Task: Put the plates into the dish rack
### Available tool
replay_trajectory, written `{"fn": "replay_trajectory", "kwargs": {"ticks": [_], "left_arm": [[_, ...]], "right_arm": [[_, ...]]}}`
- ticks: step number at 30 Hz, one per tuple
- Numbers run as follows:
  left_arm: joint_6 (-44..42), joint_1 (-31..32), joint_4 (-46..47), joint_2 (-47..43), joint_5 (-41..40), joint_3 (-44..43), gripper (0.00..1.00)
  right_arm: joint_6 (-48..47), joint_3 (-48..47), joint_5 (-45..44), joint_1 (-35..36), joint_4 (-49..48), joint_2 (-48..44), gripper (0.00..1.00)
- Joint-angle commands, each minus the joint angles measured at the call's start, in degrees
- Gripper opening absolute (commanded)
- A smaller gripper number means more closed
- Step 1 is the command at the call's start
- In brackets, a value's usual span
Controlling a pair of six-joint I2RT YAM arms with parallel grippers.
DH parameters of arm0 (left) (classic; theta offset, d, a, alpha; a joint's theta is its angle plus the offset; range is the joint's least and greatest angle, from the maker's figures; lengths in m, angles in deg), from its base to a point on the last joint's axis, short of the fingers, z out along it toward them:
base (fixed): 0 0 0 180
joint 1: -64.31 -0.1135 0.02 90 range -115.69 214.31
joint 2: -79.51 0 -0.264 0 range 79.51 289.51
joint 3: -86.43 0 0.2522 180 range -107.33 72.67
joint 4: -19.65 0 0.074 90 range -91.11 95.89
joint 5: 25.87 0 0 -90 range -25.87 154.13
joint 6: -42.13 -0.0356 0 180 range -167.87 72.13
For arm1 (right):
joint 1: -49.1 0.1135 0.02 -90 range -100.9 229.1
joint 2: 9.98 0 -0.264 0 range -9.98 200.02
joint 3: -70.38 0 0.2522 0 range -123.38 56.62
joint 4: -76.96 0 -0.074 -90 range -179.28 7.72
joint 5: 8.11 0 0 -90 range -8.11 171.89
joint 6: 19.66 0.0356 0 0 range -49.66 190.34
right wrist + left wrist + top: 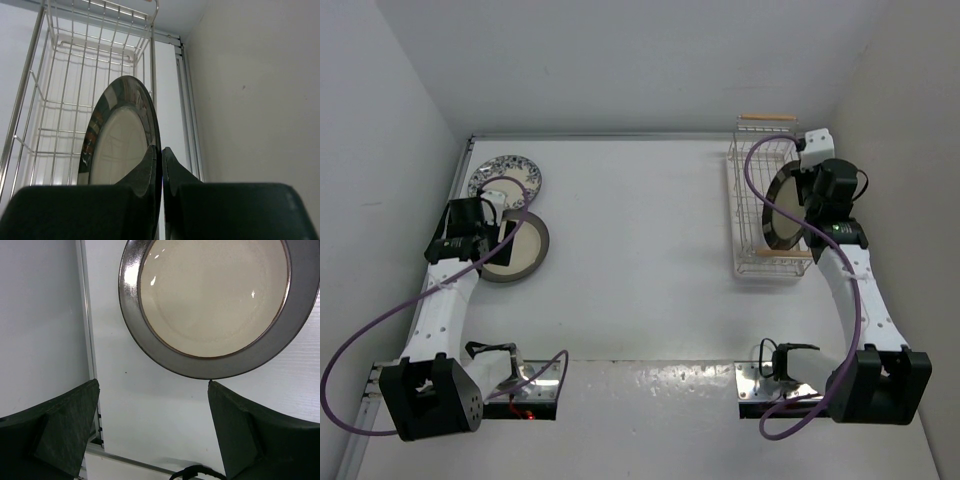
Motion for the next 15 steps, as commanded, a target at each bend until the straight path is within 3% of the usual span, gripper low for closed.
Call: {"fn": "replay_trajectory", "kwargs": {"ticks": [1,15], "left_arm": [[0.8,0.6,1.4,-0.2,-0.5,-0.5,0.94],[0.8,0.6,1.4,-0.2,-0.5,-0.5,0.94]], "right_arm": [[-1.8,-4.9,-0.7,-0.4,-11.9,-0.7,0.0],[-9.0,-8.0,-0.5,-0.4,-12.0,0.9,0.0]]}}
